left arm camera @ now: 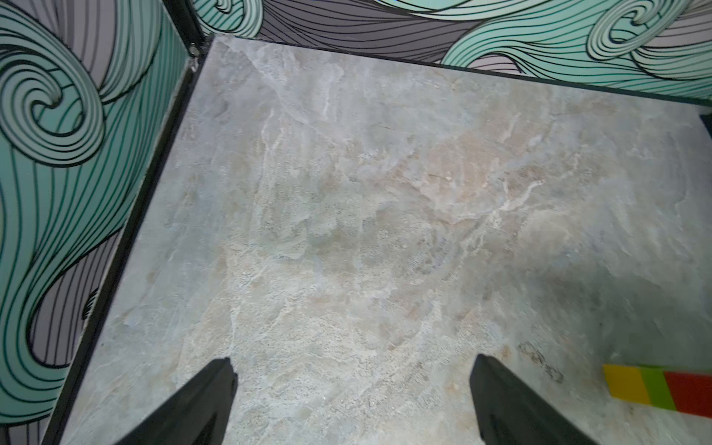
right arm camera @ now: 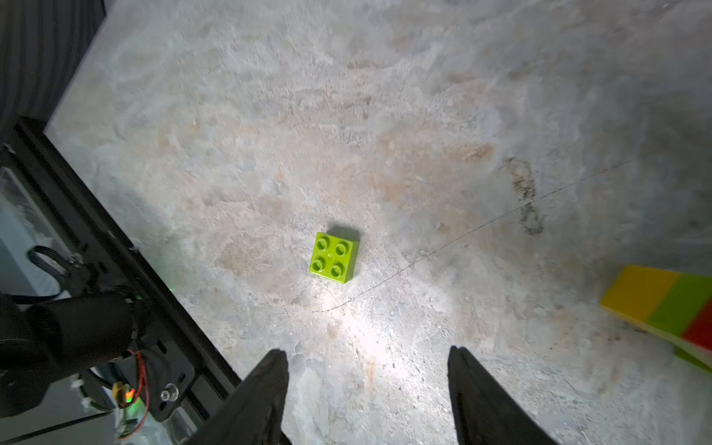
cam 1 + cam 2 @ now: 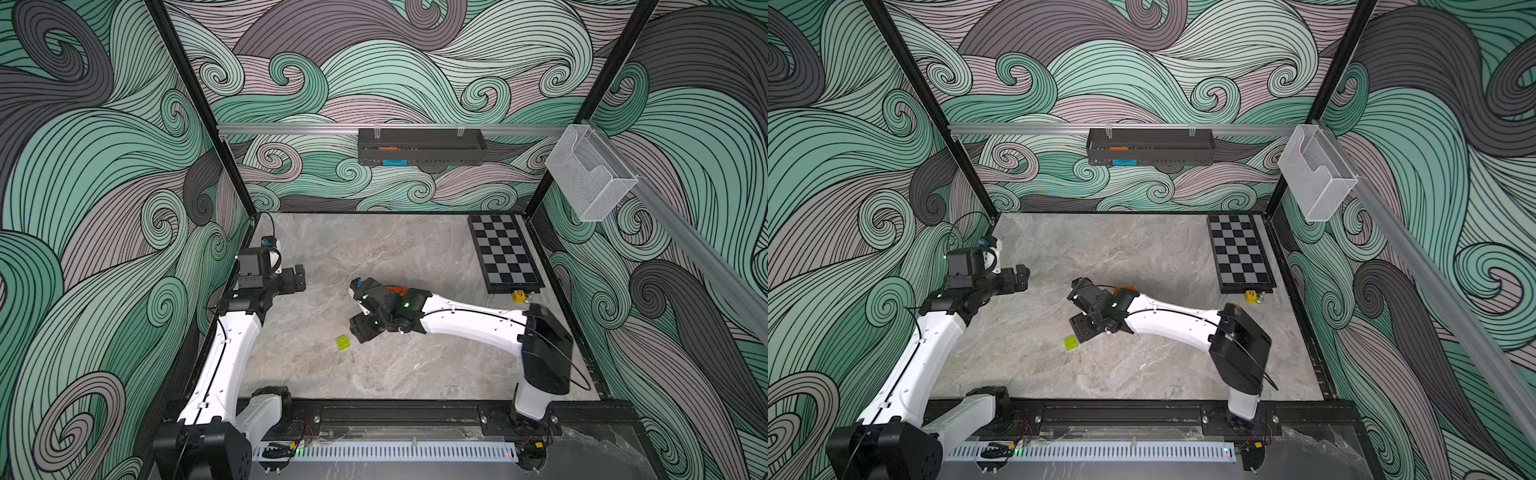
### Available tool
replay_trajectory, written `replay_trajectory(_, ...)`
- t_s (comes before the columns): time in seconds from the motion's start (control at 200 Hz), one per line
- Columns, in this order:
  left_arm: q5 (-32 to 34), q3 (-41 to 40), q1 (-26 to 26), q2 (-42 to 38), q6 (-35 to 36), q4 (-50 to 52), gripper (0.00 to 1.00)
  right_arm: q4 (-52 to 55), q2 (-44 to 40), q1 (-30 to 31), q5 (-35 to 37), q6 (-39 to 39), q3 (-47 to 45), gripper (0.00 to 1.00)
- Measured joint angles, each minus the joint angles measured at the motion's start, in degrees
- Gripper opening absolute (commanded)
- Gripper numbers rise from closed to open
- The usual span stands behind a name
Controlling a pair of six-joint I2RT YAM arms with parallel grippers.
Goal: Assemble a giraffe with lego
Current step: Pick up the lego brick from the center of the board.
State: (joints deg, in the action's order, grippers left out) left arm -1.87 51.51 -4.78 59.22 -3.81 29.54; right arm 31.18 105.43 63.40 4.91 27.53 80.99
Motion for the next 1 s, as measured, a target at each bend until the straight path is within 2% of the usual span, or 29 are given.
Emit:
replay_trajectory(0.24,3.58,0.61,-0.35,-0.57,-2.21,0.22,0.99,5.05,11.93,2.21,-0.26,-1.38,9.38,0.70)
replay_trajectory(0.565,4.11,1.03,-0.35,-0.59,-3.67,0.24,0.99,13.81,24.33,2.60,-2.08,-2.12,24.35,0.68)
replay_trajectory(0.84,4.15,1.03,-0.35,-0.59,-3.76,0.24,0.99,19.87,29.22,2.78,-2.47,-1.51,30.45,0.59)
replay_trajectory(0.996,4.09,1.03,-0.35,-0.59,-3.76,0.24,0.99,21.99,30.05,2.56,-2.38,-0.90,31.82,0.45)
